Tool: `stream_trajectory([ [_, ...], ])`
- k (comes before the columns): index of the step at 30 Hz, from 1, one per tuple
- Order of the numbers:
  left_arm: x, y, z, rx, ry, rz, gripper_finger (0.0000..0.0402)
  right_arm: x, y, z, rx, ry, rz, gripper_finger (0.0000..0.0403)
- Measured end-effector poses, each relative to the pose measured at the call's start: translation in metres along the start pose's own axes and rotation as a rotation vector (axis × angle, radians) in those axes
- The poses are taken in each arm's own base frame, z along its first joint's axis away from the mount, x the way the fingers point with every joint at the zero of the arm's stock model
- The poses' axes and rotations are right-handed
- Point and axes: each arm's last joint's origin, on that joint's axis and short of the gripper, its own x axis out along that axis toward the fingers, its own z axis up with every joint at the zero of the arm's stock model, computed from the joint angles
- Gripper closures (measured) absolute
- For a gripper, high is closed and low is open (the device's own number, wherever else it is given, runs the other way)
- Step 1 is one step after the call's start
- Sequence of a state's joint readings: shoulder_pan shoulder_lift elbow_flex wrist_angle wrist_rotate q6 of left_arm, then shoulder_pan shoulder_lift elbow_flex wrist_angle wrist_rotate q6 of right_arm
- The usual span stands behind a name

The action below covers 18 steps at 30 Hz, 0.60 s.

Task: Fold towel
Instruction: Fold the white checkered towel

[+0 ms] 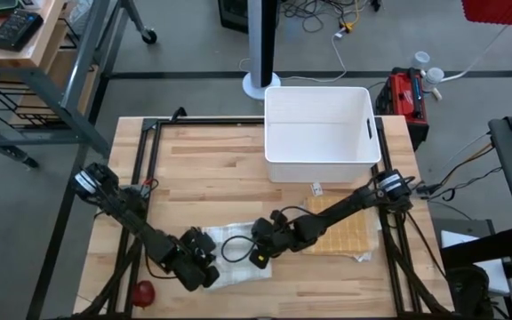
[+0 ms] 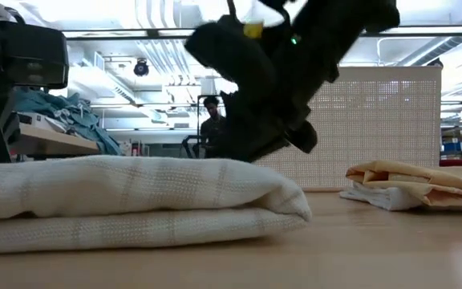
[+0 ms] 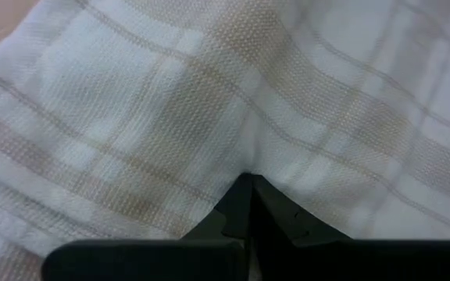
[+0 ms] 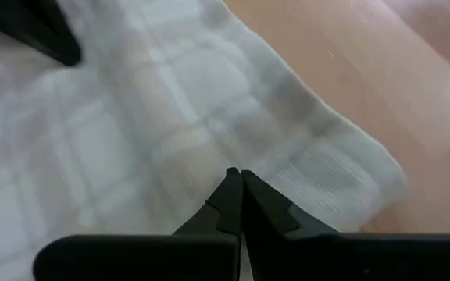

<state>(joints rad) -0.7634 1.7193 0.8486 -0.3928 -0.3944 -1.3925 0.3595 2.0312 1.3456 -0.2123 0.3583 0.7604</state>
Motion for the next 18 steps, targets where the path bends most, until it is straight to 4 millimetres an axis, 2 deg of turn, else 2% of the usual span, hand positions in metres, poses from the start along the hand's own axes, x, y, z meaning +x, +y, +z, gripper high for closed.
stream_trajectory([
  [4, -0.006, -0.001, 0.002, 0.03, -0.034, -0.024, 0.0401, 0.004, -0.009, -0.01, 0.03, 0.025, -0.028, 0.0403],
  [10, -0.027, -0.003, -0.001, 0.065, -0.015, -0.102, 0.0401, 0.011, -0.026, -0.023, 0.106, 0.039, -0.088, 0.0403],
  [18, -0.044, -0.003, -0.013, 0.017, 0.011, -0.125, 0.0401, 0.003, -0.024, -0.02, 0.08, 0.038, -0.078, 0.0403],
])
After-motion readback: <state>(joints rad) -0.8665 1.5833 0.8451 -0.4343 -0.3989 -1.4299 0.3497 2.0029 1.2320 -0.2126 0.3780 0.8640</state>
